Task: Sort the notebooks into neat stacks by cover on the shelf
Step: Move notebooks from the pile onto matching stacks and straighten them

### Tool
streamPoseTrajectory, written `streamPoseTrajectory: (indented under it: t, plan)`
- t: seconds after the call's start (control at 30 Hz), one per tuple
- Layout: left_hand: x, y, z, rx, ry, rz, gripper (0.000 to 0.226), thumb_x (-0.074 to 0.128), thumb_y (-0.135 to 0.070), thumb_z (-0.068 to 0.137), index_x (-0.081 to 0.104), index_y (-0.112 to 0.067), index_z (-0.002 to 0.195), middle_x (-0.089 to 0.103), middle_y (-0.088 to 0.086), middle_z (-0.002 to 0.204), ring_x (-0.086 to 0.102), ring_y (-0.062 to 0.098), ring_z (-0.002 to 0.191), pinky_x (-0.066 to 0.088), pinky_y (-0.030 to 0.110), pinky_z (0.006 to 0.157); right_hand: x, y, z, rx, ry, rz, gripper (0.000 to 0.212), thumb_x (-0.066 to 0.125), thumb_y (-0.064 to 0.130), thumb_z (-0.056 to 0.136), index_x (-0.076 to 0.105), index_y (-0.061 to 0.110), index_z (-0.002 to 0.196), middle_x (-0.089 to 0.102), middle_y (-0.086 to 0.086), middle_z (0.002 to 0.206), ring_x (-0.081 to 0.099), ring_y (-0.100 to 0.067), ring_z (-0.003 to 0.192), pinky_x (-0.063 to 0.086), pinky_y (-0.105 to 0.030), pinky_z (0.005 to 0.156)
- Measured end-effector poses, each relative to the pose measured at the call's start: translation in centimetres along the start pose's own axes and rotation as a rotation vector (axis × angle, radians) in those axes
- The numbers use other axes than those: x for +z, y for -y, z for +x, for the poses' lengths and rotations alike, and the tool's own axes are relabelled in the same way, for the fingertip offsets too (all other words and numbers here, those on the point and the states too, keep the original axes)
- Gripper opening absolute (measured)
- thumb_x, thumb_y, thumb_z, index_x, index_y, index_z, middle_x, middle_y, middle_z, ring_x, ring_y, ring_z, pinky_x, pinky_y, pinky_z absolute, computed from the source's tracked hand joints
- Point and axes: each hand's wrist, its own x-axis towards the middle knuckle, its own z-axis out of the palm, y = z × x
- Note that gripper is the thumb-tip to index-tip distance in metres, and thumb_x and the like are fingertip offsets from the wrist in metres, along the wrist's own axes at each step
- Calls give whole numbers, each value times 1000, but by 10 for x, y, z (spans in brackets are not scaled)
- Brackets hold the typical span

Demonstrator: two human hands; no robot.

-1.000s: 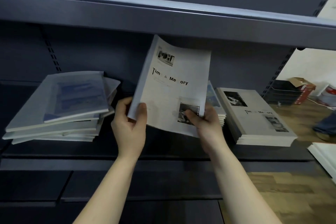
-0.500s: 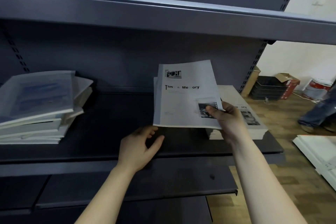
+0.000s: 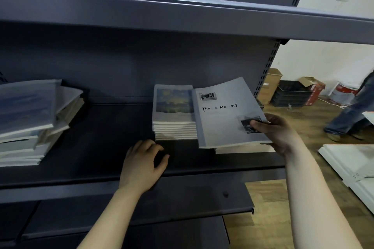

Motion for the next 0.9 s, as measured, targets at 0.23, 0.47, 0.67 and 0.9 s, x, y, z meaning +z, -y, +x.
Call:
streamPoseTrajectory:
  t: [0.23,0.47,0.67,0.9]
  plan:
    - [-2,0,-1,-20,7,-13,31,52,-46,87,67,-22,97,60,-7,96,54,17,92,42,31,74,-3,-17,26,-8,-286,-584,13,78,10,71,68,8,79,71,-18,81,66,-31,74,48,-35,63]
    - [0,-7,6,-23,33,35,25,58,-44,86,65,-22,93,58,-6,95,53,18,91,40,32,73,1,-27,26,-110,-516,-791,27,77,17,76,66,1,95,67,-19,89,57,-31,77,35,-30,58]
    - [4,-15,16,14,41,17,45,36,-55,83,66,-22,91,58,-7,96,54,19,92,43,34,76,-3,-34,32,-121,-544,-854,33,75,24,80,64,0,100,66,-20,95,62,-36,86,35,-30,61]
    - [13,-12,19,13,-1,-40,19,63,-41,84,65,-22,89,57,-9,94,53,17,89,41,32,70,-4,-38,41,-102,-572,-917,26,71,17,82,60,-1,97,65,-22,100,60,-38,92,35,-33,67]
